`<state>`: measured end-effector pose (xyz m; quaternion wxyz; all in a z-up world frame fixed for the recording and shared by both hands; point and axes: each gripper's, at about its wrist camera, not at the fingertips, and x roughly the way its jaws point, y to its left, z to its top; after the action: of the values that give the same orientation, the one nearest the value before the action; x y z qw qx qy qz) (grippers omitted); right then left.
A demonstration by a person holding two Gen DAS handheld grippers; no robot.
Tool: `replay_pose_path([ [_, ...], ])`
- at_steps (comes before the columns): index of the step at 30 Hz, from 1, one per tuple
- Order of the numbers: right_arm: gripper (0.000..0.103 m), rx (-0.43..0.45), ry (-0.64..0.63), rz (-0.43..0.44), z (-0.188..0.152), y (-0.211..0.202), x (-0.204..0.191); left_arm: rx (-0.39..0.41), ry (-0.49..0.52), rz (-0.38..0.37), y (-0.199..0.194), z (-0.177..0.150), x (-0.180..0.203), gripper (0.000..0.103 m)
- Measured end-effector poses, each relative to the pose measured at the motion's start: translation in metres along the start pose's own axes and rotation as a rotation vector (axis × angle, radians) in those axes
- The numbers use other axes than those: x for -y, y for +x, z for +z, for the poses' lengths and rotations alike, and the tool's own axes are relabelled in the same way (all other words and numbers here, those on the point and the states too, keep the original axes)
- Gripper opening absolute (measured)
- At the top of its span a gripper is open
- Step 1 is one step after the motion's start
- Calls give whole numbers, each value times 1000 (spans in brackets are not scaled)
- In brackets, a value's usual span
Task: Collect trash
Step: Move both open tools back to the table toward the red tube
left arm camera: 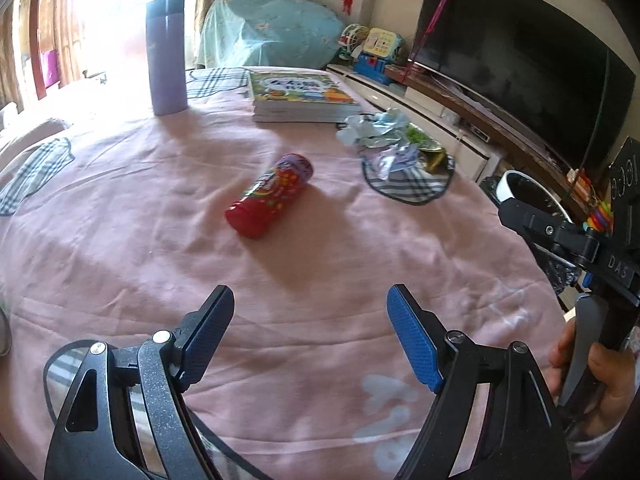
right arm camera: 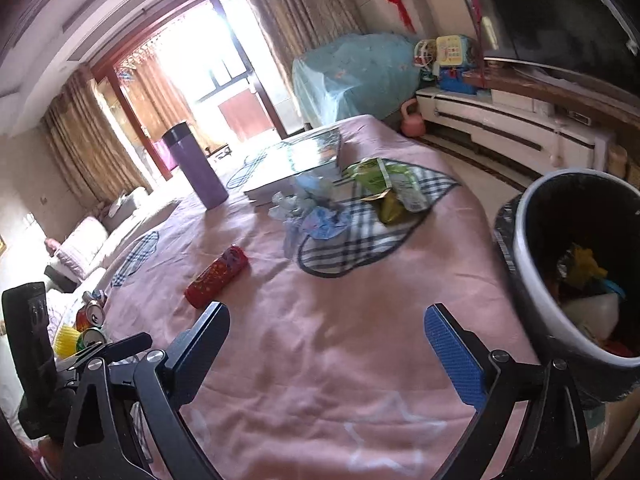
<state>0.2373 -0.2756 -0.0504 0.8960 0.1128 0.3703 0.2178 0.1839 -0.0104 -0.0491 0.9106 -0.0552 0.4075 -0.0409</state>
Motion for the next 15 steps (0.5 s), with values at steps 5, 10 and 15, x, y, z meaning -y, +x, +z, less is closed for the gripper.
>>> replay_pose_path([
  [5, 99, -34, -27, 20, 2, 16, -8, -3, -5, 19, 5, 2, -9, 81],
  [10, 99, -88, -57, 2, 8, 33, -14, -11, -4, 30, 13, 12, -15, 81],
  [15, 99, -65, -86, -9, 20, 44, -19, -4, 1, 52, 25, 35, -25, 82],
])
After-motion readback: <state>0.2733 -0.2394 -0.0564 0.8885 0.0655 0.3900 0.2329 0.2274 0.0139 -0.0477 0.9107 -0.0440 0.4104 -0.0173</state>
